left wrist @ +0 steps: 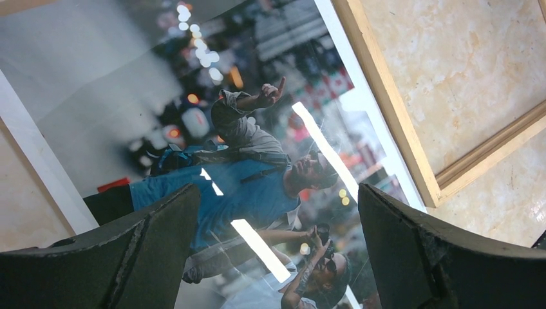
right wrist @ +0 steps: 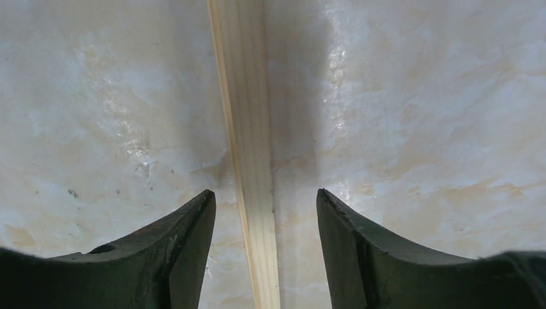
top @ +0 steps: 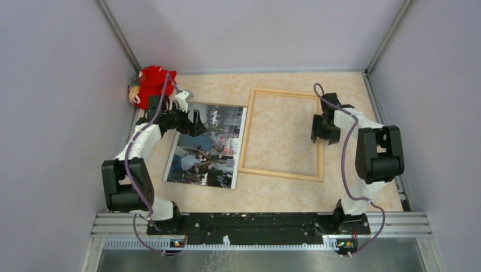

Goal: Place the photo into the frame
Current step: Turn over the photo frame at the center of the board.

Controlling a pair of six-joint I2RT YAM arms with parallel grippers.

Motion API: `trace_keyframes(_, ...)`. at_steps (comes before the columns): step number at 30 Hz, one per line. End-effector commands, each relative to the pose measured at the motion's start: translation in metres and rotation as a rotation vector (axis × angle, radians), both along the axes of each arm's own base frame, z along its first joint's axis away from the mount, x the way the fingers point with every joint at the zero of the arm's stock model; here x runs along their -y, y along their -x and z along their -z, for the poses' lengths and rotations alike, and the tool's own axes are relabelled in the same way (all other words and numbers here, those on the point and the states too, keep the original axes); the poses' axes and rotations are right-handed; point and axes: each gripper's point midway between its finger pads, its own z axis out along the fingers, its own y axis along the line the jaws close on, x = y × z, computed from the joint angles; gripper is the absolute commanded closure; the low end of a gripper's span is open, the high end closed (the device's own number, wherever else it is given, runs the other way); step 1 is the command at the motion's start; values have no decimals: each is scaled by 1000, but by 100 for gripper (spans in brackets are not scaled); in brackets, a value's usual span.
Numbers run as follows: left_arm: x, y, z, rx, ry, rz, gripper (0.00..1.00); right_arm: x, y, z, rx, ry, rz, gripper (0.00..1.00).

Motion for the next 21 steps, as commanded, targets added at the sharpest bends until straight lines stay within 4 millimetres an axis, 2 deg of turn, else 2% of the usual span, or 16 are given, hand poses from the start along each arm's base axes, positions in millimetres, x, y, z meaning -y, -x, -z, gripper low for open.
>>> trace_keyframes(1, 1, 0, -7, 43, -13, 21, 1, 12, -23, -33, 102, 109, 16, 32)
trace_keyframes(3, 1, 0, -7, 44, -13, 21, 1, 8, -31, -53, 157, 156, 6, 19)
trace_keyframes(5, 1, -1, -7, 42, -13, 20, 1, -10, -39, -80, 218, 202, -28, 14)
trace_keyframes(6, 0, -2, -7, 39, -16, 16, 1, -30, -43, -96, 263, 216, -64, 11)
trace_keyframes(7, -1, -3, -7, 34, -21, 9, 1, -47, -47, -114, 319, 214, -94, 4)
trace_keyframes(9, -5, -6, -6, 27, -40, -7, 1, -86, -53, -149, 470, 145, -132, 1)
trace_keyframes(12, -15, -13, -7, 23, -76, -47, 1, -163, -46, -172, 556, -246, -290, 1)
trace_keyframes(13, -18, -15, -7, 18, -85, -67, 1, -181, -46, -179, 582, -348, -321, 1)
trace_keyframes(14, -22, -18, -7, 13, -96, -85, 1, -195, -45, -179, 576, -431, -322, 1)
trace_keyframes(16, -32, -23, -7, 3, -121, -132, 1, -219, -43, -167, 537, -496, -322, 1)
trace_keyframes(21, -58, -29, -9, 2, -181, -213, 1, -242, -50, -123, 479, -235, -287, 1)
